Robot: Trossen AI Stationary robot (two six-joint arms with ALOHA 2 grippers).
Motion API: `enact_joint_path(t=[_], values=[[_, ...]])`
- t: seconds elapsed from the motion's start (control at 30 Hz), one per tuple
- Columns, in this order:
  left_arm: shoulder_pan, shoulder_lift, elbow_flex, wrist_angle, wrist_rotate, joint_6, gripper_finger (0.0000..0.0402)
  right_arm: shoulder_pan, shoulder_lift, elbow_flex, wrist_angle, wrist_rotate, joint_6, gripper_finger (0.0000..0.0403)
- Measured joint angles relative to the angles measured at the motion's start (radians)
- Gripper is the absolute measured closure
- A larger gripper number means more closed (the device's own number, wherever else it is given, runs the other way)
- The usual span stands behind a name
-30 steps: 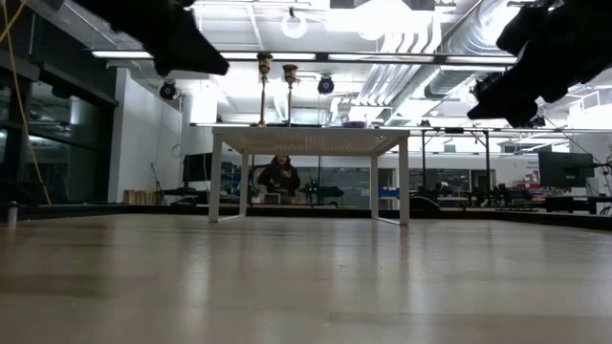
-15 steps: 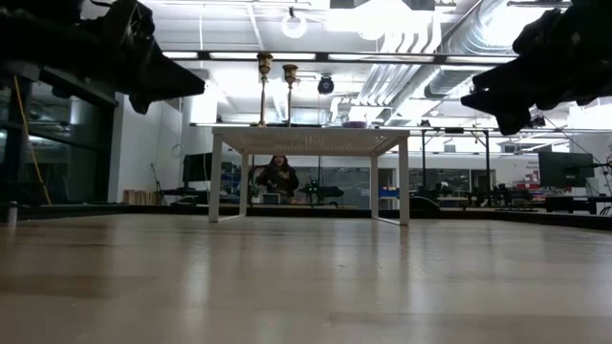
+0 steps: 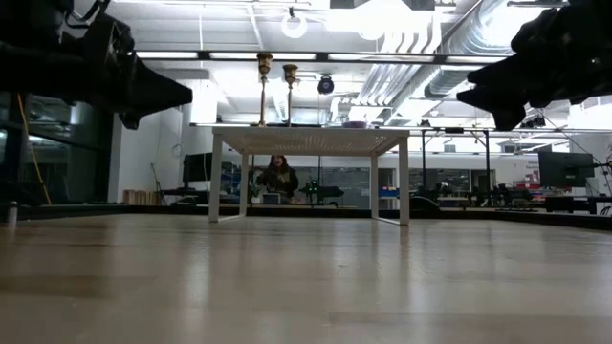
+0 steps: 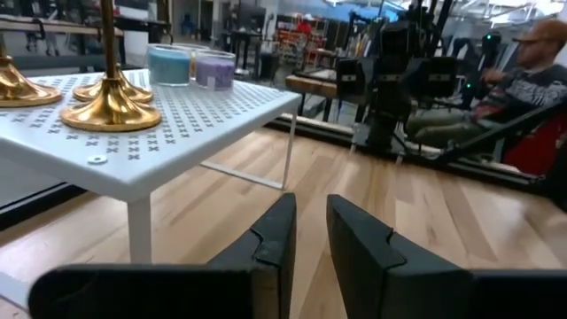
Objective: Pick & Place candle stick holders
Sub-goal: Return to Home Position
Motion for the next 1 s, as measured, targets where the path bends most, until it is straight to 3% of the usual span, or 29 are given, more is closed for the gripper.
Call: enact_joint_path(t=[0.5, 1.0], values=[[0.000, 0.000, -0.019, 0.037, -0.019, 0.029, 0.0337, 0.001, 0.002, 0.000, 0.052, 0.010, -0.007, 0.0206], [0.000, -0.050, -0.022, 0.052, 0.066, 0.065, 0.0337, 0.001, 0.001, 0.000, 0.053, -0.009, -0.033, 0.0206]])
